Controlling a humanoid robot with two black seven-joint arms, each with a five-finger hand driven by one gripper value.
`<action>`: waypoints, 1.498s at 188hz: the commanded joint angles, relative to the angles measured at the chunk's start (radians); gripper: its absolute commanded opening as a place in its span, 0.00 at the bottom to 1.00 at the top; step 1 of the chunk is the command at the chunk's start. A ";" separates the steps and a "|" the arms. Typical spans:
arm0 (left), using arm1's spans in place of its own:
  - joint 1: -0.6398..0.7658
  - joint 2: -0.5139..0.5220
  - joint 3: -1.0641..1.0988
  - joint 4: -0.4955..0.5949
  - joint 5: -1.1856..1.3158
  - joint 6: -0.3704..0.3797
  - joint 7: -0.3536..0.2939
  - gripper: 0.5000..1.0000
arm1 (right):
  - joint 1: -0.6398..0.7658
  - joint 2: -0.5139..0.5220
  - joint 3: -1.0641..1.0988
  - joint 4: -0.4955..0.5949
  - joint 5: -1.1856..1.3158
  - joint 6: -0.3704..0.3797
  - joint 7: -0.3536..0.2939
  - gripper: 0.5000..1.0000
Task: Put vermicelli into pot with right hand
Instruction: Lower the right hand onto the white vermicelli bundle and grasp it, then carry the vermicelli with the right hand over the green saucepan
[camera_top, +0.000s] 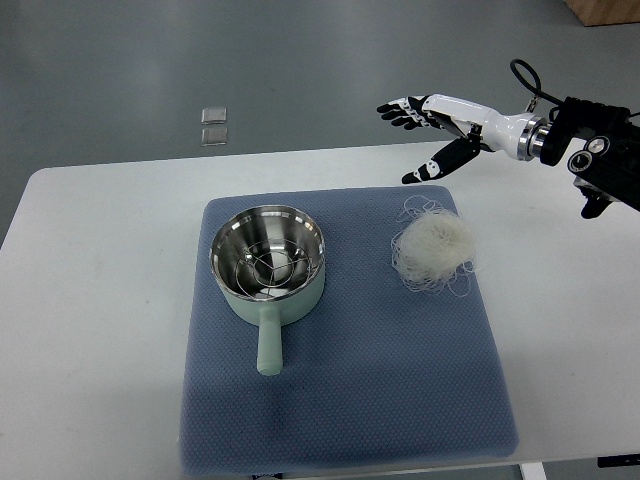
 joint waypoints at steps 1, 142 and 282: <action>0.000 0.000 0.002 0.000 -0.001 0.000 0.000 1.00 | 0.042 -0.041 -0.035 0.056 -0.172 0.073 0.050 0.84; 0.000 0.000 0.002 0.000 -0.001 0.002 0.000 1.00 | -0.059 0.005 -0.112 0.045 -0.713 -0.031 0.113 0.83; 0.000 0.000 0.000 0.001 -0.001 0.002 0.000 1.00 | -0.030 0.031 -0.043 0.011 -0.670 -0.171 0.058 0.00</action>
